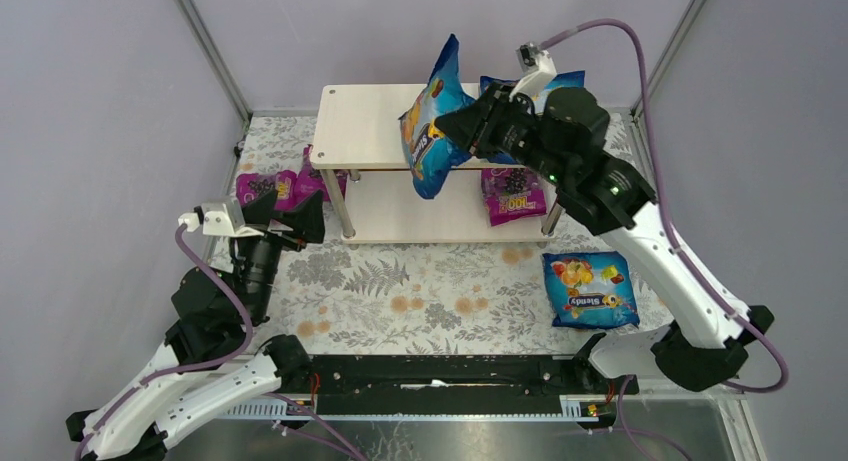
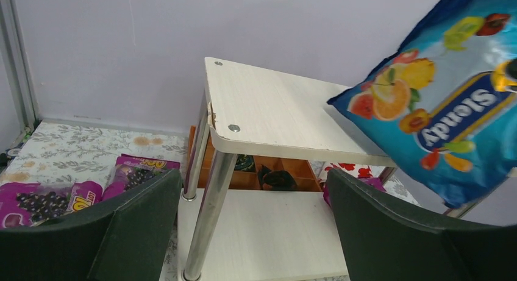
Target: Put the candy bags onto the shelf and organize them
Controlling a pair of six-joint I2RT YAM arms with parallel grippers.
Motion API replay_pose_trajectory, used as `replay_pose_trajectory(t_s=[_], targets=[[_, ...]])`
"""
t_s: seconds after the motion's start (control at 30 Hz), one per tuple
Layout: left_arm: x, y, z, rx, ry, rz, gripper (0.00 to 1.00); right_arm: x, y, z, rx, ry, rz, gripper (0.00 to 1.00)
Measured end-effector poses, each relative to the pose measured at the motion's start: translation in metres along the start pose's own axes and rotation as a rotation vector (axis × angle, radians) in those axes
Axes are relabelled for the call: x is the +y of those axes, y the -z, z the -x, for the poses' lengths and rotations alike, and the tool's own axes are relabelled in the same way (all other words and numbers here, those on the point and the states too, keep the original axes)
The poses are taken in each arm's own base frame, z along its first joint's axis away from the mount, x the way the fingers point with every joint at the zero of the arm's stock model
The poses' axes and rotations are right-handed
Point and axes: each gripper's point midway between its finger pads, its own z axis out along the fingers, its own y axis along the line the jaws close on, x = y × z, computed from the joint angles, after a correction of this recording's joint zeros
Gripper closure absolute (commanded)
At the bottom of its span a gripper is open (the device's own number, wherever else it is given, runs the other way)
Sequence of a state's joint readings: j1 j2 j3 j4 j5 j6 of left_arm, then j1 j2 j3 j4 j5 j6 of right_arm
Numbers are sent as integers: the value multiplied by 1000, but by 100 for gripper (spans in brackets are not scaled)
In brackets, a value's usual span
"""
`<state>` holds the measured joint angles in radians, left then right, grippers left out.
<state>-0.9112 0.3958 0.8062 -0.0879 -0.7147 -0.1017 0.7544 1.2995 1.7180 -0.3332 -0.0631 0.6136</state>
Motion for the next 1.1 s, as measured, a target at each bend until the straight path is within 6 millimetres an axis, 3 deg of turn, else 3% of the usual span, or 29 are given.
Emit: replay_pose_trajectory(t_s=[0.17,0.3,0.57,0.87,1.1], targets=[[-1,0,-6,10,-6,-9,6,-25,-32,1,-48,17,-92,100],[-3,0,-8,16,-8,-20,6,-36,-42,9,-102,33,-141,100],[-6,0,-8,18,-8,-35,5,-59,-45,25,-212,59,-239,100],[-6,0,-8,18,-8,-36,5,-65,-45,29,-219,51,-250,100],[-7,0,-10,22,-11,-38,5,-113,-40,38,-221,-65,-284,100]])
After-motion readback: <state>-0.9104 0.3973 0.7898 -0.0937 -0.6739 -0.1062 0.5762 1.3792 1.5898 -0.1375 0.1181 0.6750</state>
